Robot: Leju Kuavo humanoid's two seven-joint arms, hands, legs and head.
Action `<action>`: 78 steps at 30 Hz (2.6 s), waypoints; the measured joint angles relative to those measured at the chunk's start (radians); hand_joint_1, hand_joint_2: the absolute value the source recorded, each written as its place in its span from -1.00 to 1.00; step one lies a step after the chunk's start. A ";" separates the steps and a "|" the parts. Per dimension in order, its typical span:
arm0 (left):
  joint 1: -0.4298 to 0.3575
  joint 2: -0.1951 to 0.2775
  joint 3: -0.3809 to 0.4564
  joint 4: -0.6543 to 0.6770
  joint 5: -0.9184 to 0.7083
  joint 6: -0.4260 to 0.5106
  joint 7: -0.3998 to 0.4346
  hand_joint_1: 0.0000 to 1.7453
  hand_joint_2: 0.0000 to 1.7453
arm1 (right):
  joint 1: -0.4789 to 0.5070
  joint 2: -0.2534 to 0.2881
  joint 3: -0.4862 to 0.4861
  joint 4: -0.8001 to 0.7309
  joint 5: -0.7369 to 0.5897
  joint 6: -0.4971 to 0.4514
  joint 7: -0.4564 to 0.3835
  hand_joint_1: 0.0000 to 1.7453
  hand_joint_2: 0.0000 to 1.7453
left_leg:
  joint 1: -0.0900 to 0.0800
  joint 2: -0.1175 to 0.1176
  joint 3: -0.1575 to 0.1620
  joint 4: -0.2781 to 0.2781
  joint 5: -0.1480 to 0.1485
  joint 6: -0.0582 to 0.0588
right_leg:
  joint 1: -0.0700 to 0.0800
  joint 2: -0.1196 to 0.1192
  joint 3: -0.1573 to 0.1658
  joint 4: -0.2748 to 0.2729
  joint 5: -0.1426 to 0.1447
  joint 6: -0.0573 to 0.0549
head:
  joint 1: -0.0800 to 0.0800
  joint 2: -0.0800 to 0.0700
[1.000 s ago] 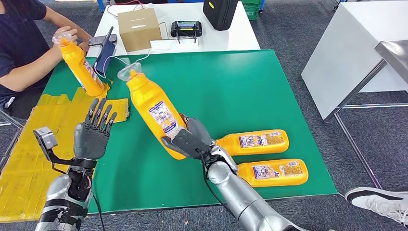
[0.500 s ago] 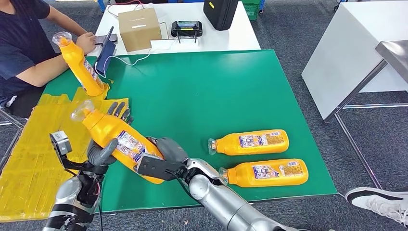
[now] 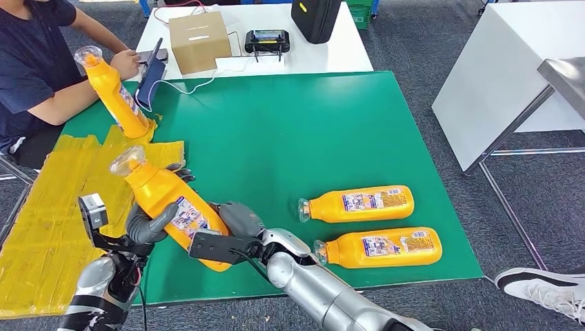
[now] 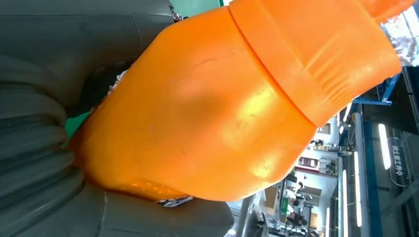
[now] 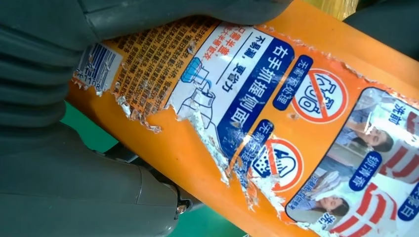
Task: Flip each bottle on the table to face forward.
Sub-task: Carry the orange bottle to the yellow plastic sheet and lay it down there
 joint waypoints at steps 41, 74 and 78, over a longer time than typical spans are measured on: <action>0.089 0.052 0.159 -0.213 -1.564 1.056 0.075 1.00 1.00 | 0.275 -0.374 -0.281 -0.643 0.044 -0.063 -0.049 -1.00 -1.00 | -0.001 -0.002 -0.001 0.000 -0.001 0.000 | 0.000 -0.002 0.000 -0.001 0.000 0.000 | 0.000 0.000; -0.004 0.142 0.265 0.439 -1.434 1.112 -0.039 -1.00 -1.00 | 0.508 -0.845 -0.426 -0.931 0.102 0.166 0.025 -1.00 1.00 | -0.002 -0.002 0.000 0.000 -0.002 0.002 | -0.002 -0.001 0.002 -0.001 -0.001 0.004 | -0.001 0.000; -0.005 0.128 0.280 0.413 -1.268 1.033 -0.136 -1.00 -1.00 | 0.494 -0.877 -0.433 -0.915 0.117 0.184 0.044 -1.00 1.00 | -0.002 -0.002 0.001 0.000 -0.002 0.002 | -0.002 -0.002 0.003 -0.001 -0.001 0.004 | 0.000 0.000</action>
